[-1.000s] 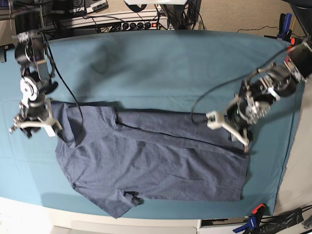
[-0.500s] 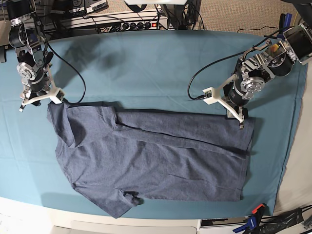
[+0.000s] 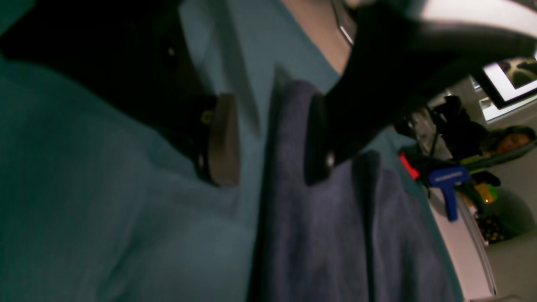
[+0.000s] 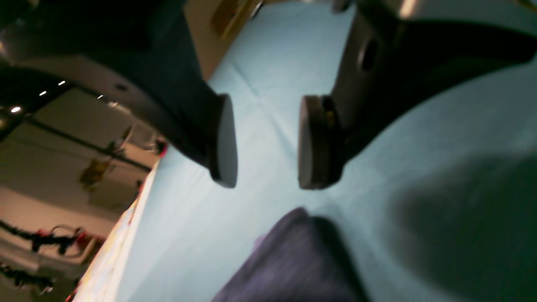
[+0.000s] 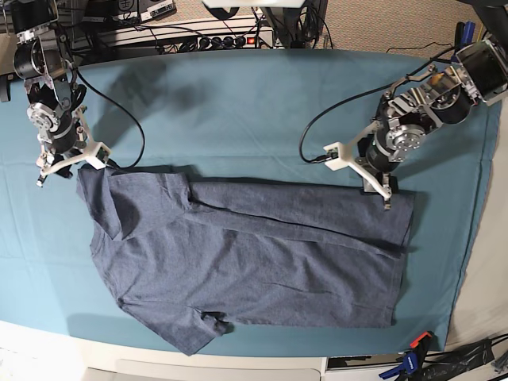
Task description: Fold the T-shirt properly
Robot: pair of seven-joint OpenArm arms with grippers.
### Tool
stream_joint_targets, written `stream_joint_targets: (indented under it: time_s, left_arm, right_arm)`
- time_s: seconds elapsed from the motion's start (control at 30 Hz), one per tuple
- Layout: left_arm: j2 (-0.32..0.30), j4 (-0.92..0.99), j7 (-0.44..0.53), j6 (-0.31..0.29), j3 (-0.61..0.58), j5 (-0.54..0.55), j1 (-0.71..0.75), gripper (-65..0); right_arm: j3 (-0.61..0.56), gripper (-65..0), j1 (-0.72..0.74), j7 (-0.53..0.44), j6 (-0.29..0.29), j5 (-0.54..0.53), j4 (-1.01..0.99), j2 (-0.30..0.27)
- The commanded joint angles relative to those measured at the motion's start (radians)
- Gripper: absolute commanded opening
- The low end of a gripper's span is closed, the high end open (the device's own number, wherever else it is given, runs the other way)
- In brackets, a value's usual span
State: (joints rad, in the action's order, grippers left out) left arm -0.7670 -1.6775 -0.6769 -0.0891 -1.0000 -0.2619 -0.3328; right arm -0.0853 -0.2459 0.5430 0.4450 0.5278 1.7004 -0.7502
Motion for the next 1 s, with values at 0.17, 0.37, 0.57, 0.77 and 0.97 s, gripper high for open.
stream_joint_targets:
  time_s: [0.17,0.37,0.57,0.77,0.97]
  left_arm:
    - [0.011,-0.012,0.02,0.002,0.008,0.002,-0.014,-37.7]
    - [0.01,-0.012,0.019,0.002,0.008,-0.009,-0.014,-37.7]
    - [0.01,-0.012,0.02,0.002,0.008,-0.009,-0.014,-37.7]
    - [0.01,-0.012,0.019,0.002,0.008,-0.009,-0.014,-37.7]
    - [0.01,-0.012,0.019,0.003,0.008,-0.027,-0.014,-37.7]
  right_arm:
    - [0.013,-40.2,0.016,-0.013,-0.014,0.018,0.013,0.012]
    - [0.013,-40.2,0.02,-0.042,-0.011,0.019,0.004,0.025]
    - [0.001,-40.2,0.087,-0.058,-0.006,0.019,-0.106,0.027]
    - [-0.065,-40.2,0.149,-0.065,0.02,0.019,-0.134,0.027]
    - [-0.187,-40.2,0.2,-0.042,0.023,0.037,-0.209,0.031]
